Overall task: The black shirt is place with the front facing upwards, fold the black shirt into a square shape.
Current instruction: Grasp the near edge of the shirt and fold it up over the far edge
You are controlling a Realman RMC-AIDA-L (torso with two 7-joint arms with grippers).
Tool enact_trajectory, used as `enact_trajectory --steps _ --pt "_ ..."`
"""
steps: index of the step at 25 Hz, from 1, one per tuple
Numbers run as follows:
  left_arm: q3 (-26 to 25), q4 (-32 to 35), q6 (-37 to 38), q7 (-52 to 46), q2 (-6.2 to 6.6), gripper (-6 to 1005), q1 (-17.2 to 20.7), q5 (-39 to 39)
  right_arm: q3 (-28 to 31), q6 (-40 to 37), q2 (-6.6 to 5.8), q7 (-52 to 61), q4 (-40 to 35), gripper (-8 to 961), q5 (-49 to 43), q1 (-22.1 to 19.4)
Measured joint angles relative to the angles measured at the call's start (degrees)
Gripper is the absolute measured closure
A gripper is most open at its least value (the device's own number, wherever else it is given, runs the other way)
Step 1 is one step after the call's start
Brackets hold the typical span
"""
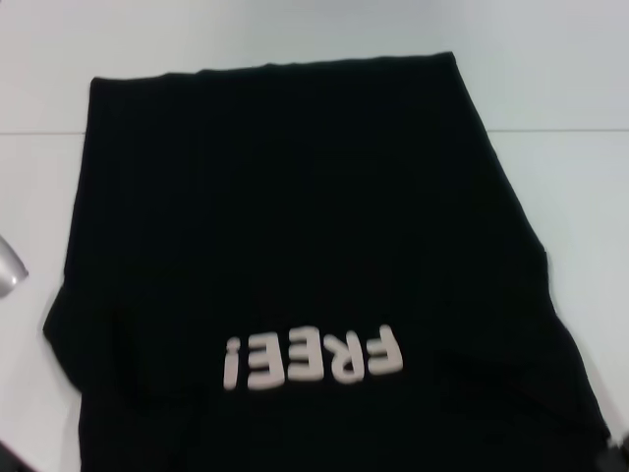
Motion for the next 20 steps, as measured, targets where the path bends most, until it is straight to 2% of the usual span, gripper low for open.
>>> enact_trajectory --steps 3,6,10,13,15,16,17,20 --pt "2.2 -1.3 1.0 0.8 0.33 965 0.1 0.1 -0.6 -1.1 0.47 -1.4 0.1 872 -0.2 -0.8" --pt "0.6 -1.4 0.5 1.8 0.58 965 -0.4 -0.7 1.3 0.6 0.72 -1.2 0.5 866 0.0 -0.9" --pt "-8.8 -1.4 -2.1 2.1 1.49 964 -2.9 -1.3 10.8 4.9 0.81 1.1 1.8 859 1.8 -0.7" --pt "-18.7 -1.9 -6.0 0.7 2.98 963 -4.8 -1.4 19.0 6.7 0.52 2.1 2.7 854 6.3 -1.2" --pt "-24.0 -2.0 -9.9 -0.2 3.75 963 -5.4 -2.5 22.0 9.2 0.55 2.2 2.8 850 9.8 -1.7" --pt "-28.5 -2.0 -14.2 -0.8 4.14 963 -5.6 -4.8 22.9 11.4 0.73 2.2 2.9 848 11.8 -2.0" --pt "-28.5 -2.0 -14.2 -0.8 4.14 963 -5.6 -4.8 23.7 13.5 0.93 2.2 3.3 847 13.8 -2.1" --pt "-32.5 -2.8 -22.4 -1.0 3.86 962 -5.1 -10.7 24.4 21.2 1.77 1.3 5.0 841 20.2 -2.4"
